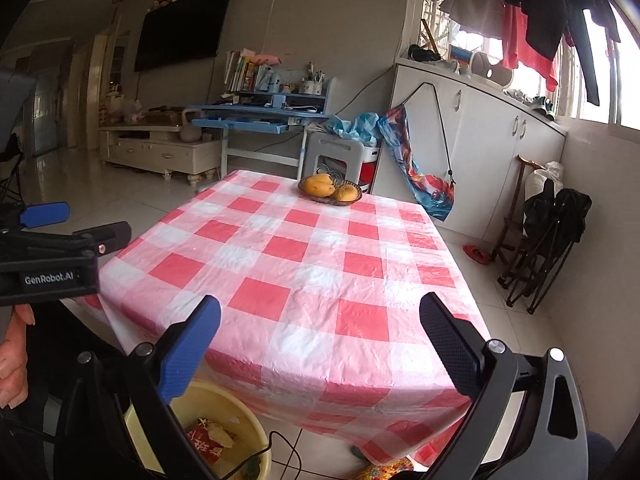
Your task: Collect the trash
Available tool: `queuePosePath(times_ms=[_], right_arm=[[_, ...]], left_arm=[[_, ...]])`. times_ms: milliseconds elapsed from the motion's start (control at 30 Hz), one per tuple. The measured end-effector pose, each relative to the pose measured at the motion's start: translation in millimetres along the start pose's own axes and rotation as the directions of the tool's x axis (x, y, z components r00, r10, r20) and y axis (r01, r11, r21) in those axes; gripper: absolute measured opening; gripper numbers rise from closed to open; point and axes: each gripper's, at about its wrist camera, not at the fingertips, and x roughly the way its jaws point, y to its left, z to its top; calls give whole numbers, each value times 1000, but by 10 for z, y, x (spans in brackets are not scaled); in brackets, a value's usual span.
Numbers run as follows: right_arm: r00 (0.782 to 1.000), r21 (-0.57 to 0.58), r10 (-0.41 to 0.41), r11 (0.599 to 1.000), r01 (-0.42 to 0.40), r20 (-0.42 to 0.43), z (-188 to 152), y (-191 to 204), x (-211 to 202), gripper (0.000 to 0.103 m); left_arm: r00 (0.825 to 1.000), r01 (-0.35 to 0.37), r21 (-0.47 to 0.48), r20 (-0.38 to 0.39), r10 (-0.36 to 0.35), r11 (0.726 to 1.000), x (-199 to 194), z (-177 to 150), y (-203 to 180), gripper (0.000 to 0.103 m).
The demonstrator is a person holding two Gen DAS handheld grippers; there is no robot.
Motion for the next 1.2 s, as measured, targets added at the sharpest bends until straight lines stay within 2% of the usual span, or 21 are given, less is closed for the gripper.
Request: queuePosePath(times_ms=[233,767,1200], right_arm=[[1000,-19,-3,1000,3,5,-10,63,-8,95],[1000,-9,-12,1000,12,2,-17,58,0,95],[1000,-17,-10,1000,10,-7,-33,80,14,95]], left_arm=[[1000,-3,-27,-5,3,1000,22,17,82,96],[999,-28,37,18,28,999,-4,2,-32,96],[999,-31,39,24,30,999,-12,-1,-41,96]])
